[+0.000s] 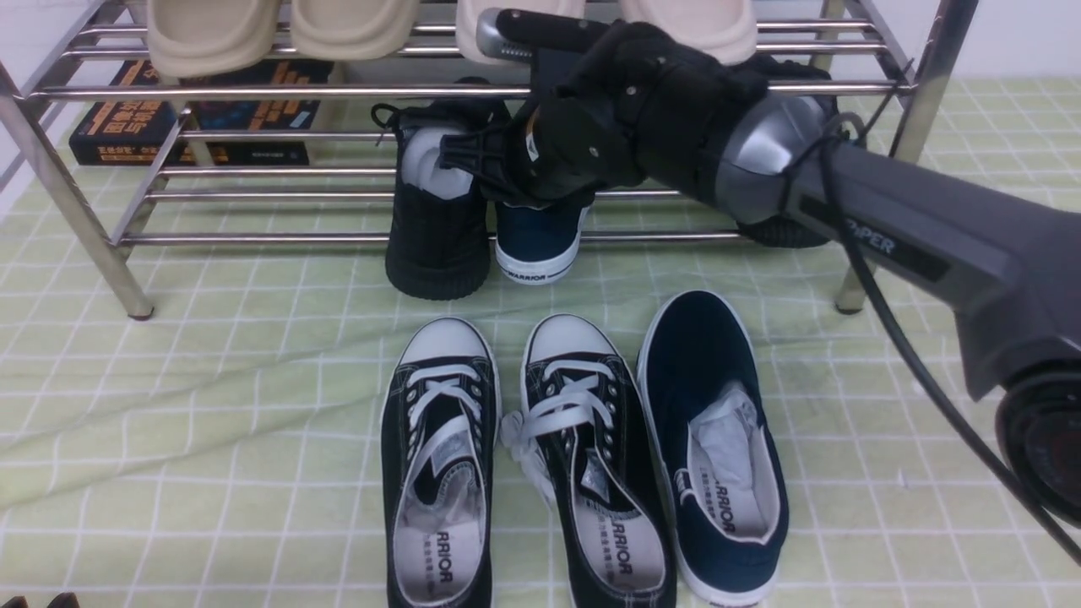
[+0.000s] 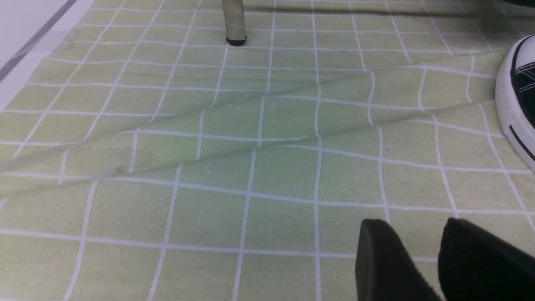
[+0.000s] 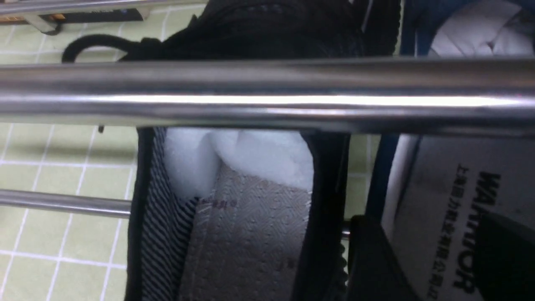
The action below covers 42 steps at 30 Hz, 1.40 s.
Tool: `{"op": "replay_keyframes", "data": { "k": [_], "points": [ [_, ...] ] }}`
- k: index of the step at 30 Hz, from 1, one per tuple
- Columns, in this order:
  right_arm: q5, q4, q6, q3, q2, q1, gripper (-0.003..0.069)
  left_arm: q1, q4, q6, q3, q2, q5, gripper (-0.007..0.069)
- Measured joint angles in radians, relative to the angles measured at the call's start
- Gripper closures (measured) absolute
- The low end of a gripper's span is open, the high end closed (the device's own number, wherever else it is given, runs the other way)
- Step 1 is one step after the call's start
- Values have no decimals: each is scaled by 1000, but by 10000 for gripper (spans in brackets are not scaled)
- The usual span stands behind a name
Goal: Take the shoes off the shelf with your hand from the green coffee tablecloth.
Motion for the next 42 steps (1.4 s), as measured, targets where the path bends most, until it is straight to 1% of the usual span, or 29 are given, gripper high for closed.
{"op": "replay_keyframes", "data": {
  "k": [2, 4, 6, 12, 14, 17, 21, 23, 24, 26, 27, 29, 32, 33, 34, 36, 37, 38, 42],
  "points": [
    [-7, 2, -10, 0, 1, 0, 283, 0, 0, 0, 0, 0, 0, 385],
    [-23, 6, -17, 0, 3, 0, 254, 0, 0, 0, 0, 0, 0, 385],
    [-25, 6, -18, 0, 6, 1, 246, 0, 0, 0, 0, 0, 0, 385],
    [-44, -1, -20, -2, 30, 1, 244, 0, 0, 0, 0, 0, 0, 385],
    [-48, -1, -20, -3, 38, 1, 253, 0, 0, 0, 0, 0, 0, 385],
    [-46, -2, -26, -5, 45, 1, 311, 0, 0, 0, 0, 0, 0, 385],
    [-40, -1, -69, -7, 45, 1, 480, 0, 0, 0, 0, 0, 0, 385],
    [-28, 3, -103, -7, 38, 1, 600, 0, 0, 0, 0, 0, 0, 385],
    [-11, 4, -117, -7, 29, 1, 624, 0, 0, 0, 0, 0, 0, 385],
    [10, 6, -130, -7, 20, 2, 624, 0, 0, 0, 0, 0, 0, 385],
    [89, 11, -159, -6, -9, 3, 624, 0, 0, 0, 0, 0, 0, 385],
    [173, 16, -189, -3, -39, 4, 624, 0, 0, 0, 0, 0, 0, 385],
    [340, 57, -280, 0, -106, 21, 624, 0, 0, 0, 0, 0, 0, 385],
    [387, 68, -311, 0, -127, 31, 624, 0, 0, 0, 0, 0, 0, 385],
    [396, 68, -317, 0, -131, 31, 624, 0, 0, 0, 0, 0, 0, 385],
    [501, 90, -376, 0, -177, 56, 624, 0, 0, 0, 0, 0, 0, 385],
    [501, 91, -376, 0, -181, 57, 624, 0, 0, 0, 0, 0, 0, 385],
    [550, 98, -401, 0, -206, 69, 624, 0, 0, 0, 0, 0, 0, 385],
    [583, 116, -452, 6, -250, 73, 624, 0, 0, 0, 0, 0, 0, 385]
  ]
}}
